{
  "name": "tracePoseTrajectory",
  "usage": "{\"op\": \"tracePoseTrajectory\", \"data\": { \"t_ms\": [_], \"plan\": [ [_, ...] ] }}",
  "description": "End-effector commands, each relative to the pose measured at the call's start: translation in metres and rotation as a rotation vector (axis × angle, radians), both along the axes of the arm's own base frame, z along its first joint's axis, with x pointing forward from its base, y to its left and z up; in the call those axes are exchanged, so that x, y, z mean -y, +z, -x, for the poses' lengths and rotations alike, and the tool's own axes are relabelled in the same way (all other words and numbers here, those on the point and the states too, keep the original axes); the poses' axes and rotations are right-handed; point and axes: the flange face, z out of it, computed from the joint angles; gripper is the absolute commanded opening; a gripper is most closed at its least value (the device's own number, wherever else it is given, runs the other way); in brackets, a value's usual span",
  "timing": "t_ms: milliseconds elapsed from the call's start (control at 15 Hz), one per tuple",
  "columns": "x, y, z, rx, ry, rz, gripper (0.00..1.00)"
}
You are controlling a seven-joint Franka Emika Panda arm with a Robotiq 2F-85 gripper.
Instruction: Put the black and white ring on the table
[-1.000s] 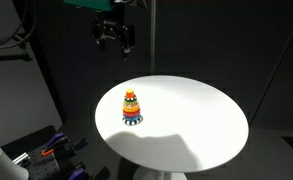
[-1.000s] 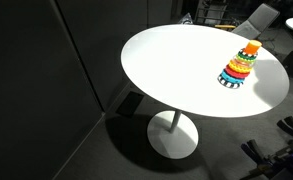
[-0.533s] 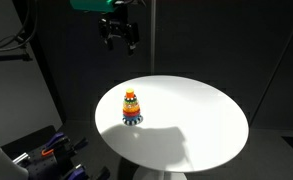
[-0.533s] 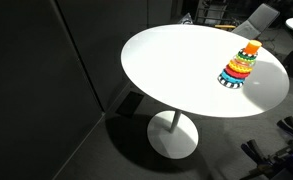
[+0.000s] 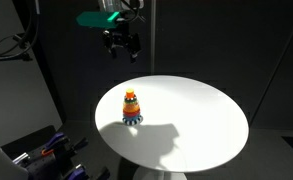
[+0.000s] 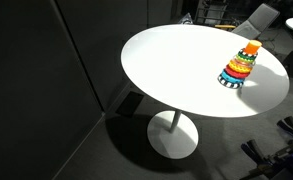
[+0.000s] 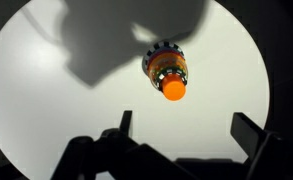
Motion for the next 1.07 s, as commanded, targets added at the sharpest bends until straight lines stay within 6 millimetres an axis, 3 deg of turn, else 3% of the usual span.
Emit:
{"op": "tracePoseTrajectory", "data": {
  "t_ms": [0,1000],
  "plan": [
    [0.0006,-0.0126,0.0032,-0.003,-0.006,0.018,1.0],
    [-0.0027,-0.0173,0.0017,-0.013,-0.007,0.0,1.0]
  ]
}}
